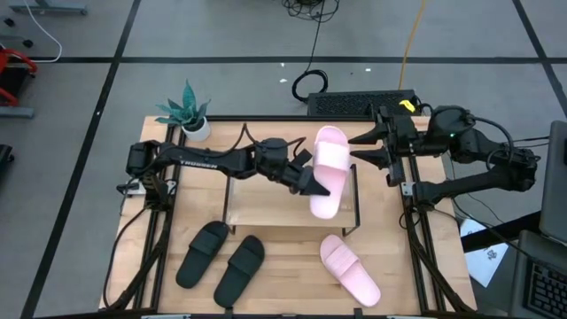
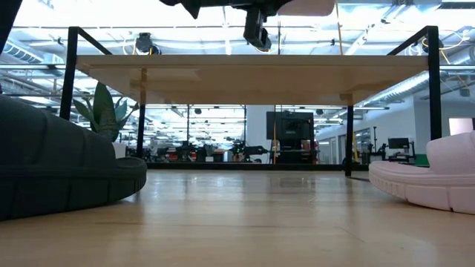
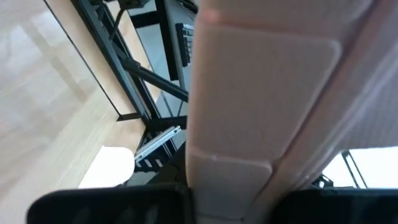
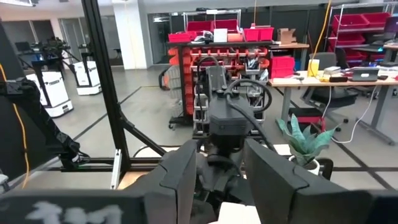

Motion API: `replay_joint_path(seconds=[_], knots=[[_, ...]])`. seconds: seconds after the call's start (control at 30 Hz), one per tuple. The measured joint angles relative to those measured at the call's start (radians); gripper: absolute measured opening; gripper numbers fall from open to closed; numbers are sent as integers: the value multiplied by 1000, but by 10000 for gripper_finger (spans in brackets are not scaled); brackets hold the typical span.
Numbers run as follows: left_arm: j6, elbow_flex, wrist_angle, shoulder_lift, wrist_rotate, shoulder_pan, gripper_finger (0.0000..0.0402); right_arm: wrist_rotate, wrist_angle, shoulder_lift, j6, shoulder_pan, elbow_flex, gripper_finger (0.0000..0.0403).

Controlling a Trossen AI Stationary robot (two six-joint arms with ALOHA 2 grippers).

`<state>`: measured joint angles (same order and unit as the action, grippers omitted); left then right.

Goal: Pick and place slides into the shelf
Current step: Put the right pink slipper on the shelf

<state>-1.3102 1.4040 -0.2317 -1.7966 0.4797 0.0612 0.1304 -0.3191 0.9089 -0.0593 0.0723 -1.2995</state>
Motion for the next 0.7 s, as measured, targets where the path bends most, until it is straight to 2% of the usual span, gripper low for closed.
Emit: replay_joint_path(seconds=[0.17, 0.33, 0.47, 0.6, 0.7], knots=[[15, 0, 36, 0, 72, 14, 50, 1, -2, 0, -33, 0, 0, 125], [-54, 0, 87, 0, 54, 5, 50, 1, -3, -3, -27, -2, 0, 125], [-106, 0, 116, 0, -152, -20, 50, 1, -13, -23, -16, -2, 0, 125], [-156, 0, 139, 1, -436, -67, 50, 1, -45, -53, 29, -2, 1, 125], [-216, 0, 151, -1, -565, -107, 50, 0, -82, -84, 83, -2, 1, 125]])
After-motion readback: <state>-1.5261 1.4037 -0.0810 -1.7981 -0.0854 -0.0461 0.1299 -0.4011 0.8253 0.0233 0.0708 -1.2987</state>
